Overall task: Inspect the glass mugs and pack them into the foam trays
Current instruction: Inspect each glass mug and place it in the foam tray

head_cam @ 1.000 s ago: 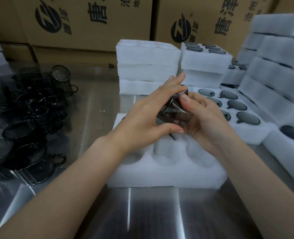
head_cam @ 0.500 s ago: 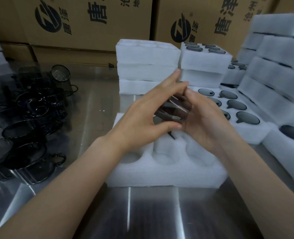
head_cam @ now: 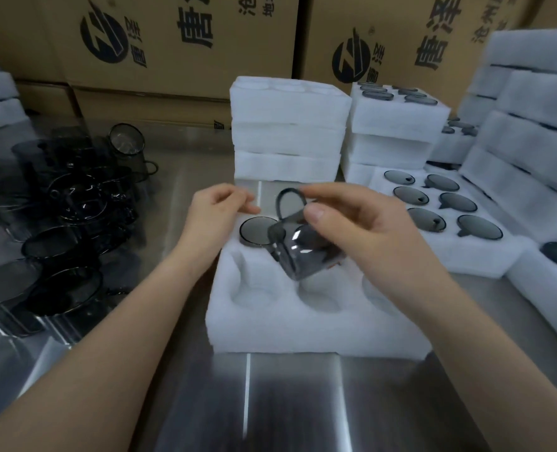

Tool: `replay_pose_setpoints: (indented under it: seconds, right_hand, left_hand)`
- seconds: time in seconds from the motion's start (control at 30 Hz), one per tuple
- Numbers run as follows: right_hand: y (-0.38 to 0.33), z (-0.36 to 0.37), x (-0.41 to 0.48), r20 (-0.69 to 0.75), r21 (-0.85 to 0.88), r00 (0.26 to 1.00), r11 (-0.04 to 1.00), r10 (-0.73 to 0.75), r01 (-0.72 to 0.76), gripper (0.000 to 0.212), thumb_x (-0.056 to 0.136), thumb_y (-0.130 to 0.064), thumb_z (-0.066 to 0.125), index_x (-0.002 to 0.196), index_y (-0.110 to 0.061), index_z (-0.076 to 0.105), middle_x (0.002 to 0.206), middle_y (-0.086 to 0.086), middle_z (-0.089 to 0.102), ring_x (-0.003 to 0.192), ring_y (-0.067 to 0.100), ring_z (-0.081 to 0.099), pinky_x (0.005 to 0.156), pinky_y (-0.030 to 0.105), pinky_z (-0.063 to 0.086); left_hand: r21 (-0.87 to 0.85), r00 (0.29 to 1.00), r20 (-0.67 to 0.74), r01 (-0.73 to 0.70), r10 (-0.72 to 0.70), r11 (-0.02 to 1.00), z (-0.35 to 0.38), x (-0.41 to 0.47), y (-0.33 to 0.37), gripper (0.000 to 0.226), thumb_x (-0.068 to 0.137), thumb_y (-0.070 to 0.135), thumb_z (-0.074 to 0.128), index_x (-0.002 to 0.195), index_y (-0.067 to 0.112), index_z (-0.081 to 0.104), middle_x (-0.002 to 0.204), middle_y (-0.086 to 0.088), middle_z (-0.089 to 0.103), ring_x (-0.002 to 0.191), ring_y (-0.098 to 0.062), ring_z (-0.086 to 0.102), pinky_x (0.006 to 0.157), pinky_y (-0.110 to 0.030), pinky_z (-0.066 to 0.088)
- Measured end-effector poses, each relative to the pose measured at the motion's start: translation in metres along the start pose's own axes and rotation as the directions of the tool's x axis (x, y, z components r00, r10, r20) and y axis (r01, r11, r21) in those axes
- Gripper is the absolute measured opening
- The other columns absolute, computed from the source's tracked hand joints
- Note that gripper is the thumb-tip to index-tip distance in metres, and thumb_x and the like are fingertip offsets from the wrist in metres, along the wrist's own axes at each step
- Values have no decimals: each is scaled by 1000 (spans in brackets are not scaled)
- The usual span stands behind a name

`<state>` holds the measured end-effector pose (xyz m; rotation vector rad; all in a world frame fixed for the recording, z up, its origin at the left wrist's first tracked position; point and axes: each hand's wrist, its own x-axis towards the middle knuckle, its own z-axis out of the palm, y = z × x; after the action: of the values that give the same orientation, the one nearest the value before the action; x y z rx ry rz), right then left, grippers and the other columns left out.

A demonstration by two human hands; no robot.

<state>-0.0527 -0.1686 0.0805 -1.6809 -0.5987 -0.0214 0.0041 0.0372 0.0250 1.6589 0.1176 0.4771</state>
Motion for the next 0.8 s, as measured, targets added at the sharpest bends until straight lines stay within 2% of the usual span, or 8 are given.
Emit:
replay_pose_setpoints:
  seconds: [0.07, 0.13, 0.23, 0.33, 0.4, 0.5, 0.67, 0.8]
  right_hand:
    - [-2, 16, -3, 9, -105, 998, 993, -57, 57, 12, 77, -37, 66, 88, -38, 73, 84, -11, 72, 71, 9, 65, 66, 31, 54]
    - [-2, 30, -6, 31, -317, 992, 940, -120, 123, 19, 80, -42, 64, 95, -36, 74, 88, -10, 72, 78, 8, 64, 74, 31, 52]
    - [-6, 49, -5, 98, -589, 983, 787, -157, 185, 29, 88, -48, 60, 109, -29, 69, 86, -11, 61, 81, 7, 53, 71, 27, 41]
    - [-14, 61, 0, 149, -745, 982, 639, -119, 190, 38, 89, -53, 51, 108, -23, 64, 79, -11, 43, 82, 11, 45, 67, 28, 32]
    - [-19, 65, 1, 198, -785, 976, 581, -95, 216, 38, 89, -54, 50, 106, -22, 63, 74, -12, 33, 81, 12, 41, 66, 30, 32]
    - [-23, 66, 3, 237, -779, 970, 587, -51, 221, 37, 90, -53, 51, 109, -24, 64, 75, -14, 28, 83, 12, 39, 68, 31, 34]
    - [-19, 62, 5, 247, -779, 969, 597, 10, 192, 36, 90, -54, 50, 97, -21, 65, 80, -10, 42, 80, 13, 45, 63, 23, 38]
    - [-13, 67, 0, 244, -799, 970, 565, -12, 208, 46, 92, -53, 43, 115, -18, 59, 97, -4, 44, 92, 13, 39, 73, 30, 36]
  left_hand:
    - [-47, 996, 16, 89, -88, 995, 0, -1, -4, 34, 89, 7, 60, 61, 20, 74, 64, 5, 70, 69, -11, 65, 72, -26, 52]
    - [-78, 994, 18, 109, -108, 991, 0, -4, -2, 40, 90, 5, 58, 56, 21, 73, 62, 3, 68, 64, -10, 63, 72, -30, 50]
    - [-92, 995, 32, 94, -91, 991, 0, -9, 3, 28, 93, 7, 55, 70, 10, 70, 76, -12, 67, 79, -25, 62, 82, -43, 51]
    - [-44, 996, 59, 73, -70, 996, 0, -14, 9, 22, 97, 9, 52, 81, 3, 65, 77, -12, 62, 85, -30, 59, 84, -46, 49]
    - [-31, 996, 76, 59, -56, 998, 1, -17, 14, 20, 98, 8, 50, 84, 4, 63, 74, -9, 59, 85, -29, 56, 82, -41, 46]
    - [-19, 997, 67, 46, -45, 999, 0, -19, 20, 19, 99, 7, 50, 85, 4, 62, 72, -8, 57, 85, -28, 55, 81, -38, 44]
    - [-4, 998, 45, 31, -31, 1000, 1, -23, 25, 23, 98, 6, 50, 78, 10, 59, 69, -4, 55, 83, -26, 53, 71, -31, 43]
    - [20, 999, 40, 20, -21, 1000, 1, -21, 24, 23, 98, 6, 50, 78, 10, 59, 69, -3, 55, 82, -25, 53, 68, -25, 43]
